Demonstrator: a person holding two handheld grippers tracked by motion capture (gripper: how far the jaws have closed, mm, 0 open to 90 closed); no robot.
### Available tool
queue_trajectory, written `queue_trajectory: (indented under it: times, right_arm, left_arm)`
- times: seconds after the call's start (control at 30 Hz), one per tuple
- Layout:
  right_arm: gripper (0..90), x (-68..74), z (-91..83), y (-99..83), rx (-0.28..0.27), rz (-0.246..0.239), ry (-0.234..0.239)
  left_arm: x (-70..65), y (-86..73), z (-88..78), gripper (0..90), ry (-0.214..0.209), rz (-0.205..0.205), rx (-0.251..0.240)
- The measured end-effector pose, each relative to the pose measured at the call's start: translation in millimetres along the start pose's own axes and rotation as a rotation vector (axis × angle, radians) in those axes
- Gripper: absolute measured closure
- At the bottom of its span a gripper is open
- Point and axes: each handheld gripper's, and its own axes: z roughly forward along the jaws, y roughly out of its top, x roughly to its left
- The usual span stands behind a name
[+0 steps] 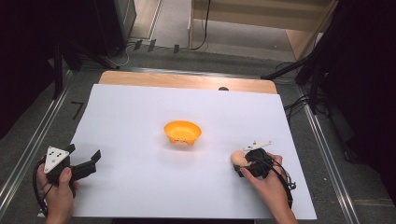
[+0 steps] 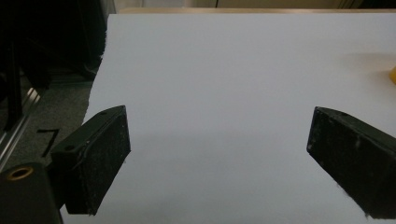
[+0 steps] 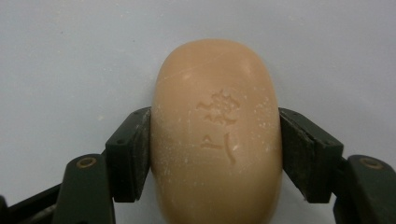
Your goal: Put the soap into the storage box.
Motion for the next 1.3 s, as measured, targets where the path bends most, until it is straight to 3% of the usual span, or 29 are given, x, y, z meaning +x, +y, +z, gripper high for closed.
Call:
queue_trajectory:
  times: [0.43, 0.67, 1.3]
  right_arm:
    - [32.9, -4.5, -1.4, 2.4, 0.018, -0.075, 0.037]
    - [33.0, -4.6, -5.3, 5.2, 0.026, -0.133, 0.01]
    - [33.0, -14.3, -13.3, 24.9, -0.016, -0.189, 0.05]
  left_arm:
    - [0.0, 0.1, 0.2, 6.7, 0.002, -0.001, 0.001]
    - [0.0, 0.1, 0.4, 6.8, 0.003, -0.002, 0.001]
    - [-0.2, -0.1, 0.3, 6.8, 0.003, -0.001, -0.002]
